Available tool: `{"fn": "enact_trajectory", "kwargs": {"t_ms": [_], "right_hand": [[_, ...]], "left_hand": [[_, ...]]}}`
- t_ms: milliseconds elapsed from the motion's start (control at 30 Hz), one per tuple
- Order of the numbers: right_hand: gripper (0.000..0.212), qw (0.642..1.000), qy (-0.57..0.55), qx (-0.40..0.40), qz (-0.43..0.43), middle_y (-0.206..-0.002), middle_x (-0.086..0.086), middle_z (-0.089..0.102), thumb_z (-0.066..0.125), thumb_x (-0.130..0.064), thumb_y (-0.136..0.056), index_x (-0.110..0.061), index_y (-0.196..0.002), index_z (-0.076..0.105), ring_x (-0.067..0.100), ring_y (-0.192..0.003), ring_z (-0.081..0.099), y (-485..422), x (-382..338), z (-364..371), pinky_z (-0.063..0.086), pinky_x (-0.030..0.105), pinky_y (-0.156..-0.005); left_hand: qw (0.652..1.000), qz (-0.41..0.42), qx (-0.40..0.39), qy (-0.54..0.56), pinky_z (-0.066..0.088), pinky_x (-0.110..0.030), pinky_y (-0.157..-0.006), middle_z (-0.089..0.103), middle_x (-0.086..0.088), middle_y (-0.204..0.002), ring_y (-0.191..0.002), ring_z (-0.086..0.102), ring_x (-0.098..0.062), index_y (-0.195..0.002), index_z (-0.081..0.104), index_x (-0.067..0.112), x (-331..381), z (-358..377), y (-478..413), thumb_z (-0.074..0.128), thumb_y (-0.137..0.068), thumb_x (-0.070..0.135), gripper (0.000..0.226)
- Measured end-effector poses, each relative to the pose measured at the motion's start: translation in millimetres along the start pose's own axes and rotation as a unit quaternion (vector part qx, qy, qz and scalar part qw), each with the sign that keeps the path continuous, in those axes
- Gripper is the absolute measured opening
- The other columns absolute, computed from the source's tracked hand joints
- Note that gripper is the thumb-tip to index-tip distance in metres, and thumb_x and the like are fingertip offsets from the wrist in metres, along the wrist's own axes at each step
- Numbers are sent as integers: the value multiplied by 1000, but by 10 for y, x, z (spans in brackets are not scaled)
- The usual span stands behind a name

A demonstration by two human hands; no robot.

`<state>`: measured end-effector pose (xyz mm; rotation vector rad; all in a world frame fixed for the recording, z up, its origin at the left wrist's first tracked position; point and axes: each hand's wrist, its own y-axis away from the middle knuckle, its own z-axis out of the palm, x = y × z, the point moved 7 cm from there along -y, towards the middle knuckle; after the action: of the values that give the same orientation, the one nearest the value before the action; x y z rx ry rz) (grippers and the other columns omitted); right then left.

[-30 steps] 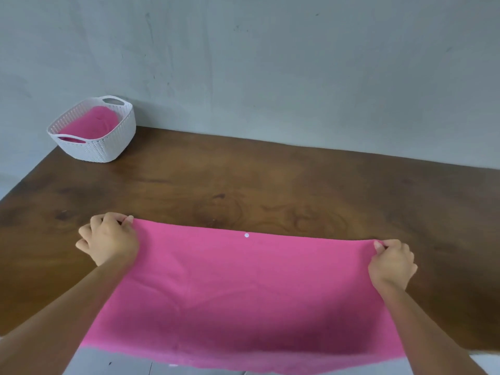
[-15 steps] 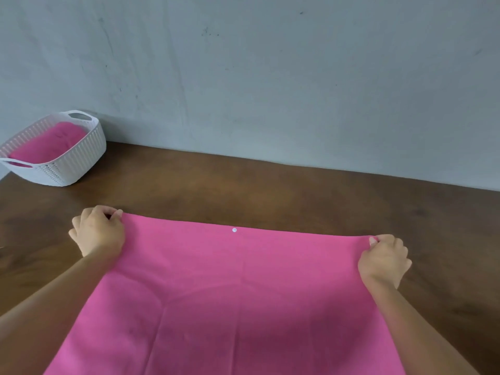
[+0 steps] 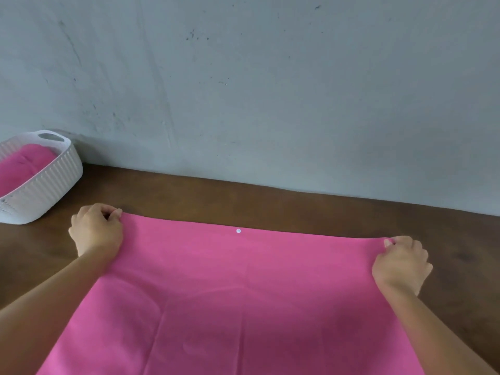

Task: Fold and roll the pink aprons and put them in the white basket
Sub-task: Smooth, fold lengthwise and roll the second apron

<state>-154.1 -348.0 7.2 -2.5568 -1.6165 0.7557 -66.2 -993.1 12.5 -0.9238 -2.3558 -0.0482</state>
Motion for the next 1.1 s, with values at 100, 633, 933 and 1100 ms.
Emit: {"fn": "enact_trajectory", "kwargs": {"t_ms": [100, 633, 933, 1100], "right_hand": [[15, 1000, 3, -1, -2, -111, 22, 57, 52, -8, -98, -2, -110, 59, 42, -107, 50, -168, -134, 91, 36, 52, -94], [16, 1000, -6, -3, -2, -116, 28, 55, 53, -3, -94, -2, -110, 56, 46, -113, 48, -807, -659, 474, 36, 54, -95], [21, 1000, 4, 3, -1, -120, 30, 55, 53, -10, -97, 3, -113, 57, 47, -117, 48, -1000, -743, 602, 37, 55, -97], [27, 999, -6, -13, 36, -126, 29, 53, 54, -16, -98, 1, -119, 57, 47, -121, 47, -1042, -666, 618, 36, 55, -101]], "left_hand": [[1000, 8, 0, -2, 39, -54, -98, 64, -18, -114, -111, 51, -43, -94, 71, 13, 100, 141, -219, 61, -98, 22, 14], [1000, 17, 3, 15, 40, -51, -99, 65, -22, -116, -114, 50, -45, -102, 75, 8, 495, 693, -1073, 62, -98, 25, 21], [1000, 22, -1, 7, 40, -49, -96, 67, -21, -114, -114, 52, -45, -101, 76, 15, 540, 789, -1245, 64, -94, 26, 17], [999, 18, -21, 32, 43, -48, -96, 68, -16, -113, -112, 56, -42, -98, 76, 20, 565, 780, -1247, 67, -93, 29, 14]]}}
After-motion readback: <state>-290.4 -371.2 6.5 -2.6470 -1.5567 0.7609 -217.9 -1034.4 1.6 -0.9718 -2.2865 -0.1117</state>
